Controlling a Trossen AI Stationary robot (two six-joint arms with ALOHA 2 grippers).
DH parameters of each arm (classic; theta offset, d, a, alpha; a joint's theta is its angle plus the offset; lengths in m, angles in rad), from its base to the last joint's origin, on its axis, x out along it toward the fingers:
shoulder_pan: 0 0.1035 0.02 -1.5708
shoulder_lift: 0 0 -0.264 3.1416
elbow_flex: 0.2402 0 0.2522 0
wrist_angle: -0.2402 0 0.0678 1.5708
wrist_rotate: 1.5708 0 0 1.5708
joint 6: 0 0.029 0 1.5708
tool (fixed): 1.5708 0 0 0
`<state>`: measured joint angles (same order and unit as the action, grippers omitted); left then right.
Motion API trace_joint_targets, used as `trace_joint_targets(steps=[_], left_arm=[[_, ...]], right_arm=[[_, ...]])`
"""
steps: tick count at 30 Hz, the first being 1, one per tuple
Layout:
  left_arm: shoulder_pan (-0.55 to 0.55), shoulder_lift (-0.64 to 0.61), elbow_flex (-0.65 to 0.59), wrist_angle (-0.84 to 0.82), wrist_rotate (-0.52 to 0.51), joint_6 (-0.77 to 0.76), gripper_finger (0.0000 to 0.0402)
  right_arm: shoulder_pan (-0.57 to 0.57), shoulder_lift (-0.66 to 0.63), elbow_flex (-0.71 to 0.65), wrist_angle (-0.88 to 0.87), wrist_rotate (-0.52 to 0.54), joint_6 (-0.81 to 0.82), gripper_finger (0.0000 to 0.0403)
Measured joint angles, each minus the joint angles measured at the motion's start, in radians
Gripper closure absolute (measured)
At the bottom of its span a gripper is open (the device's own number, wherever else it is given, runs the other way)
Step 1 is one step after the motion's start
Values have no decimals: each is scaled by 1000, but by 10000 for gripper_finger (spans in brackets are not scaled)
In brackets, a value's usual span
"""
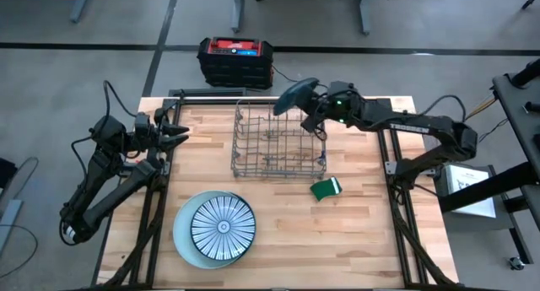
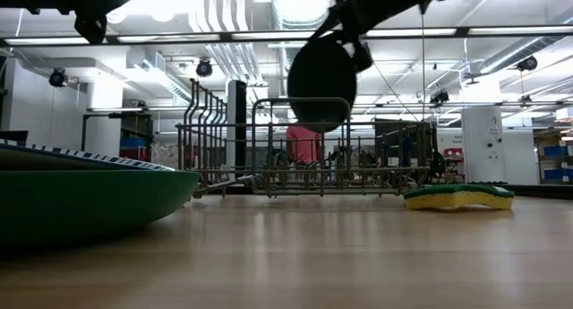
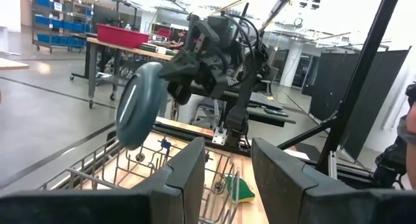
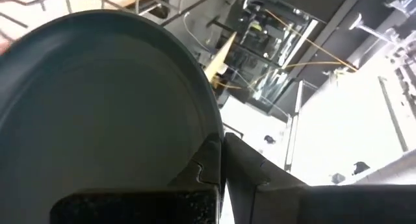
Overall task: Sort dishes
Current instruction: Put the dark green plate into the dish rack
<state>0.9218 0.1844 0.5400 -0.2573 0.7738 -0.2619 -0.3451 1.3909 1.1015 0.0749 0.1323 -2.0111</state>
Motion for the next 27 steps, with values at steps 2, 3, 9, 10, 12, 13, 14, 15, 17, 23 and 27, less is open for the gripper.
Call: trace_joint_targets(steps=[2, 3, 9, 10, 12, 13, 14, 15, 17, 23, 27], left_arm=[[0, 0, 0, 0, 0, 0, 285], [0, 0, 0, 0, 0, 0, 285], [0, 0, 0, 1, 0, 0, 285], [0, 0, 0, 0, 0, -1, 285], [0, 0, 0, 0, -1, -6, 285], [0, 0, 0, 1, -1, -7, 285], [0, 0, 0, 1, -1, -8, 285], [0, 0, 0, 1, -1, -8, 285], [0, 0, 0, 1, -1, -10, 285], [0, 0, 0, 1, -1, -21, 285], [0, 0, 0, 1, -1, -37, 285]], right_arm=[[0, -46, -22, -53, 1, 25, 403], [0, -69, -33, -78, 0, 33, 403], [0, -197, -107, -149, -76, 71, 403], [0, -213, -120, -152, -112, 80, 403], [1, -241, -149, -149, -174, 70, 403], [1, -252, -162, -148, -202, 51, 403], [1, -262, -171, -148, -230, 41, 403], [1, -271, -179, -149, -256, 42, 403], [0, -279, -191, -150, -295, 46, 403], [0, -276, -230, -152, -317, 31, 403], [-2, -277, -249, -156, -317, -23, 403]])
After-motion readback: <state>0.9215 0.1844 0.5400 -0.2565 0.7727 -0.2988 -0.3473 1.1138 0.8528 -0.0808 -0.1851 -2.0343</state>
